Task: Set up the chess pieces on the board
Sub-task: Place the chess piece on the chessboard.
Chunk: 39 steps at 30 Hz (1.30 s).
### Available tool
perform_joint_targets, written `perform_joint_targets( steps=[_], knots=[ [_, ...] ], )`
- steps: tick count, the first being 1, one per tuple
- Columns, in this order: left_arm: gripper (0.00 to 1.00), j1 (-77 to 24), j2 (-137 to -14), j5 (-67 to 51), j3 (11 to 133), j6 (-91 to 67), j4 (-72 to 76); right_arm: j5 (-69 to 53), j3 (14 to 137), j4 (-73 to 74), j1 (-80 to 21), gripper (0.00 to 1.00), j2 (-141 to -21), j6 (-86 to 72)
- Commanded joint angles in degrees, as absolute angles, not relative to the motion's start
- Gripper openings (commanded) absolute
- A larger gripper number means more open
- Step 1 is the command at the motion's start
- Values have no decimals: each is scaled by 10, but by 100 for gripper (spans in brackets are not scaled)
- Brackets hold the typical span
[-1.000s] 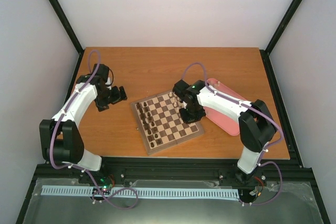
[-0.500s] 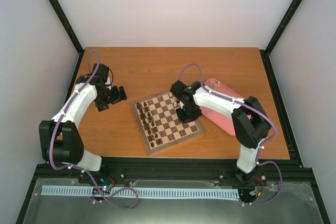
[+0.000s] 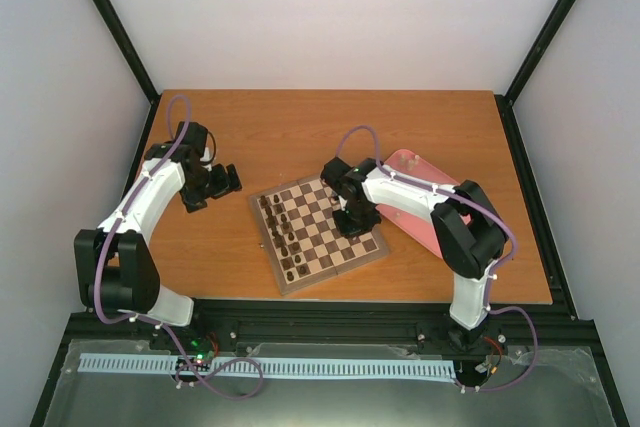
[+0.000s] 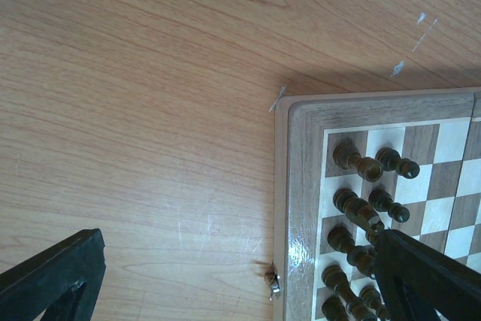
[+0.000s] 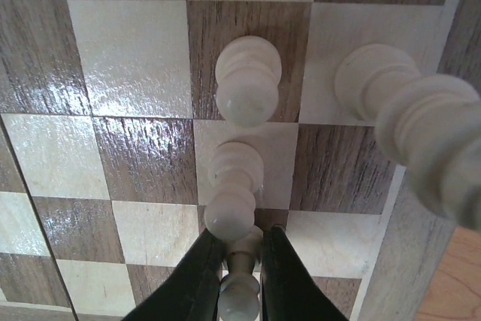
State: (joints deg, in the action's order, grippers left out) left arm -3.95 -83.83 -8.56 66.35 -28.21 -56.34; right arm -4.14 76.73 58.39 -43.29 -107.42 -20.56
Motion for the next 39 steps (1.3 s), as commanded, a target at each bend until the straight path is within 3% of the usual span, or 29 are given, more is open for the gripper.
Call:
perform_joint_targets(
  steps=[1,10,18,22,29,34,39],
  knots=[
    [100,-42,-827,-81,661,-271,-561,-46,759,576,-439,9,-1080,-203],
    [100,-43,-827,-82,657,-271,-560,-46,754,577,-440,10,-1084,-203],
    [100,-43,-827,-83,656,-272,-560,-47,755,575,-440,27,-1084,-198],
    [100,-42,-826,-82,657,-271,-560,-49,759,579,-441,29,-1077,-196],
    [100,-43,-825,-80,655,-268,-563,-28,803,636,-441,44,-1015,-195],
    [100,-42,-825,-81,657,-267,-564,30,811,680,-428,49,-952,-206],
    [100,-42,-827,-85,656,-266,-562,35,775,664,-340,49,-925,-197]
  ],
)
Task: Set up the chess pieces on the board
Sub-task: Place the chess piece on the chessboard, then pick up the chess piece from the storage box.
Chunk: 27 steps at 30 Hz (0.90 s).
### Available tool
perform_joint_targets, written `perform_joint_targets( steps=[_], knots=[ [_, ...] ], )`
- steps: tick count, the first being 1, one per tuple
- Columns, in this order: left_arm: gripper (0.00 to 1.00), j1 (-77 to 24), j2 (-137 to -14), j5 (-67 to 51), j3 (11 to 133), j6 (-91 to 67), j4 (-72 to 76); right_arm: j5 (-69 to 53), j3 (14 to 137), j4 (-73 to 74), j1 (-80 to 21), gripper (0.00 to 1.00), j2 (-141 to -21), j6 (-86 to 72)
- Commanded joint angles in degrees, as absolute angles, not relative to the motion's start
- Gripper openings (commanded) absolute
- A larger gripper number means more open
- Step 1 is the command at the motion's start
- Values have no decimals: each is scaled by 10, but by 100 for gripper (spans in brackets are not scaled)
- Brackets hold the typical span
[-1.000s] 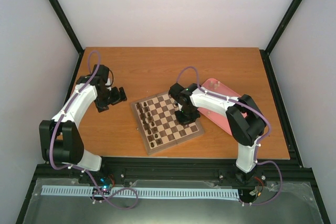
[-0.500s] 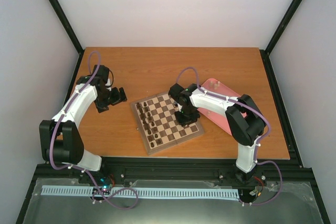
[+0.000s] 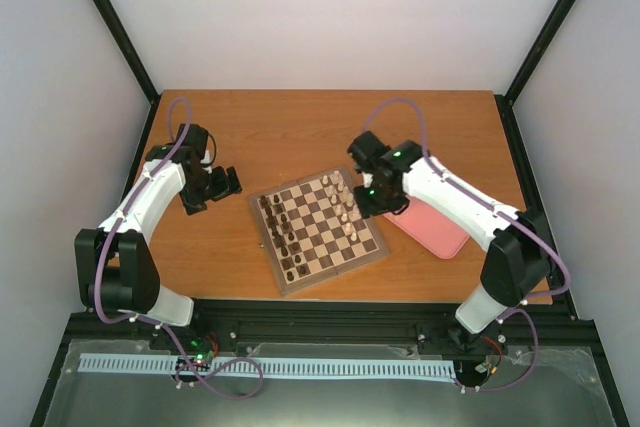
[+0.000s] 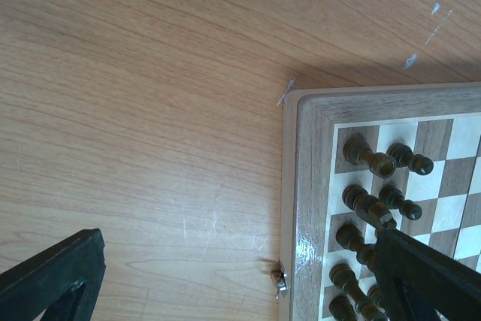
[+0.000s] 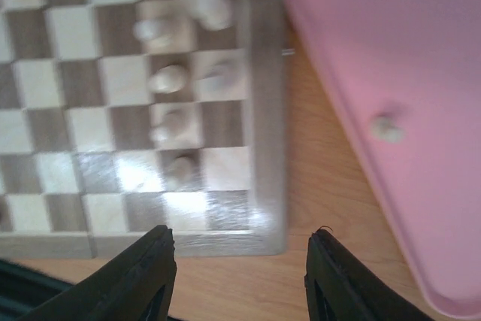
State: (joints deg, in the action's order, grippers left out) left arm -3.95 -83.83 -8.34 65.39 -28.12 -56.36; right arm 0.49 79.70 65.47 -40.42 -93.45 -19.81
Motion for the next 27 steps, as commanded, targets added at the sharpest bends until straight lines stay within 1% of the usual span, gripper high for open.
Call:
perform_joint_targets(
  steps=[1,3,8,11,23,25,27],
  knots=[
    [100,-42,-828,-86,657,-266,-560,35,771,658,-321,49,-930,-191],
    [100,-43,-830,-87,657,-265,-560,33,766,647,-290,49,-949,-182],
    [100,-43,-832,-82,670,-260,-569,37,756,614,-248,50,-1002,-165],
    [100,-42,-832,-76,677,-260,-573,8,733,585,-218,50,-1019,-158],
    [100,-43,-840,-81,672,-265,-570,-11,712,540,-210,48,-1070,-147],
    [100,-42,-840,-79,673,-265,-571,-12,714,536,-210,44,-1079,-146],
    [100,-43,-841,-78,672,-264,-573,-12,717,534,-210,39,-1087,-147]
  ],
)
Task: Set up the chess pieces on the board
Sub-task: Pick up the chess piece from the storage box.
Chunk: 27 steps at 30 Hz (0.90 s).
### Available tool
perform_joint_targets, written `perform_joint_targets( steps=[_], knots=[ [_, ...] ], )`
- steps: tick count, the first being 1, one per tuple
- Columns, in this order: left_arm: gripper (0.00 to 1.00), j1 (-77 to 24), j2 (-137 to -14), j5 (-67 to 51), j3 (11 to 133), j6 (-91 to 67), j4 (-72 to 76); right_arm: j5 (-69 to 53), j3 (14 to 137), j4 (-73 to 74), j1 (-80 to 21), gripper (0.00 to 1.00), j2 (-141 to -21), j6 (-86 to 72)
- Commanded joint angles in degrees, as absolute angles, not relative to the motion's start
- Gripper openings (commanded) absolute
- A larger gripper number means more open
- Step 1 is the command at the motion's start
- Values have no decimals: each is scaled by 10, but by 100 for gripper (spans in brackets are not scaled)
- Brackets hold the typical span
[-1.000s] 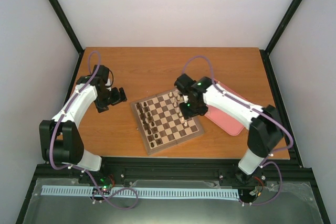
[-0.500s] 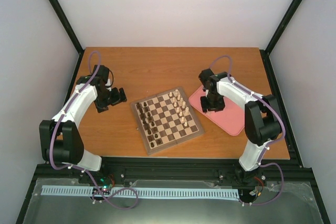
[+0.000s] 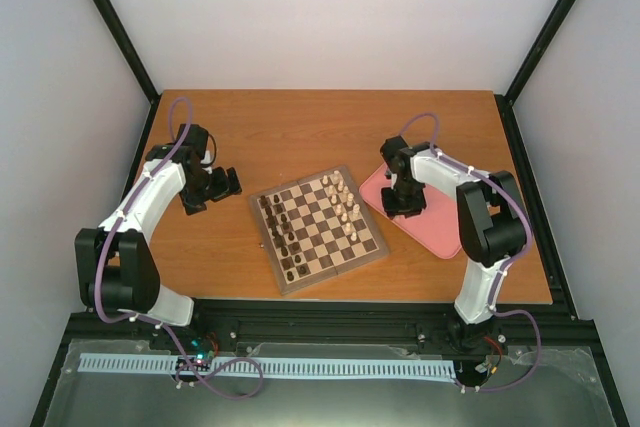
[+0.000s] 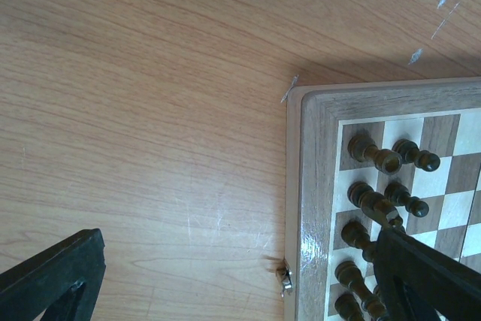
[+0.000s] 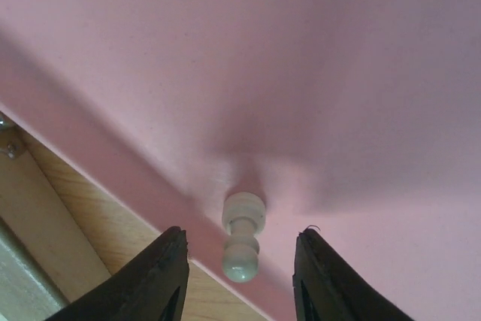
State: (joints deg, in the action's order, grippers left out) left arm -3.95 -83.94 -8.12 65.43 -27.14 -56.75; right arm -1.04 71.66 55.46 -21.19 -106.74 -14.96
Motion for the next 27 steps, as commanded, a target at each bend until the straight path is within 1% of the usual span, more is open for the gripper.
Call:
perform_joint_targets(
  steps=[1,4,6,10,14,17,21,27],
  knots=[
    [100,-43,-840,-77,672,-264,-572,-13,717,534,-210,36,-1089,-148],
    [100,-42,-841,-76,672,-265,-572,-12,719,533,-209,29,-1091,-148],
    [100,-43,-842,-76,672,-265,-573,-12,720,537,-208,22,-1090,-149],
    [100,-43,-842,-79,670,-266,-569,-13,713,540,-208,18,-1086,-149],
    [100,-43,-842,-83,668,-266,-567,-6,708,543,-207,10,-1080,-153],
    [100,-43,-838,-83,665,-265,-566,-3,710,544,-207,8,-1063,-155],
    [100,-43,-835,-85,663,-266,-565,5,727,562,-209,3,-1030,-162],
    [100,-42,-829,-89,663,-268,-560,17,757,618,-246,3,-974,-185]
  ],
)
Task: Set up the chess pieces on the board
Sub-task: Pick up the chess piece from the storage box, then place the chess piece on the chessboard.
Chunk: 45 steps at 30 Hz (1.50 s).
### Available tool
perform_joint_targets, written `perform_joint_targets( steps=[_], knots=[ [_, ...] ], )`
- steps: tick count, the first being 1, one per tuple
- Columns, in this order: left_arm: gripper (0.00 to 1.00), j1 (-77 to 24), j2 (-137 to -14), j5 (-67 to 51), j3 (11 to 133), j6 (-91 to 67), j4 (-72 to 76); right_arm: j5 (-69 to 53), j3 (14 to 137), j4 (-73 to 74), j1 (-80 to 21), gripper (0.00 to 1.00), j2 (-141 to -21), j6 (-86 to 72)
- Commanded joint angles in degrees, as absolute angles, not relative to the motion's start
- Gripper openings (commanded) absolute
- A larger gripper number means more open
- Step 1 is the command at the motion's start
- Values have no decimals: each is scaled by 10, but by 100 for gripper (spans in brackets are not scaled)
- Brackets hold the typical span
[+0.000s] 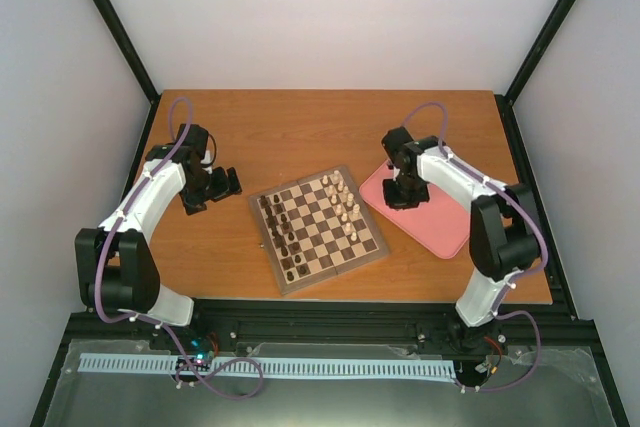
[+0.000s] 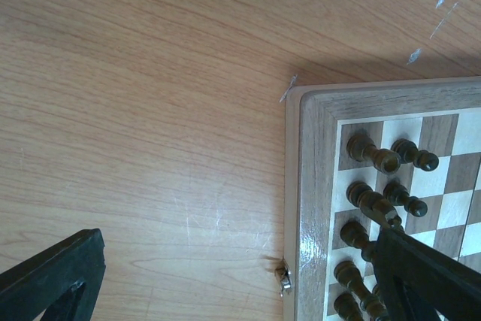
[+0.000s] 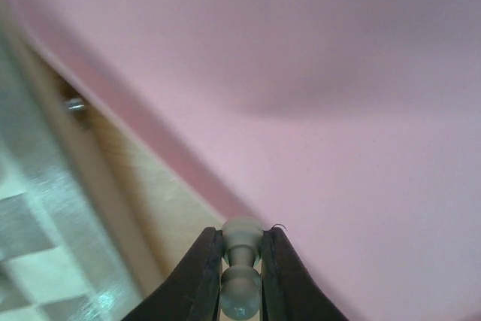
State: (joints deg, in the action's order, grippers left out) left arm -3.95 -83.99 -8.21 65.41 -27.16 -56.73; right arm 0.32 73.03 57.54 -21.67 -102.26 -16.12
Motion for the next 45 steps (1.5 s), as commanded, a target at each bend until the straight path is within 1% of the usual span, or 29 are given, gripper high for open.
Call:
perform_joint_targets(
  steps=[1,7,10,17,31,45],
  knots=[
    [100,-42,-828,-89,663,-268,-560,16,757,627,-262,3,-966,-193],
    [100,-42,-824,-92,655,-267,-555,13,718,633,-387,3,-914,-247],
    [100,-43,-823,-96,649,-267,-549,1,682,614,-414,3,-901,-269],
    [100,-43,-826,-99,650,-264,-550,4,645,591,-437,4,-897,-268],
    [100,-43,-822,-94,647,-272,-549,-8,653,544,-474,4,-956,-247],
    [100,-43,-822,-91,643,-271,-551,-6,646,519,-477,5,-984,-242]
  ],
)
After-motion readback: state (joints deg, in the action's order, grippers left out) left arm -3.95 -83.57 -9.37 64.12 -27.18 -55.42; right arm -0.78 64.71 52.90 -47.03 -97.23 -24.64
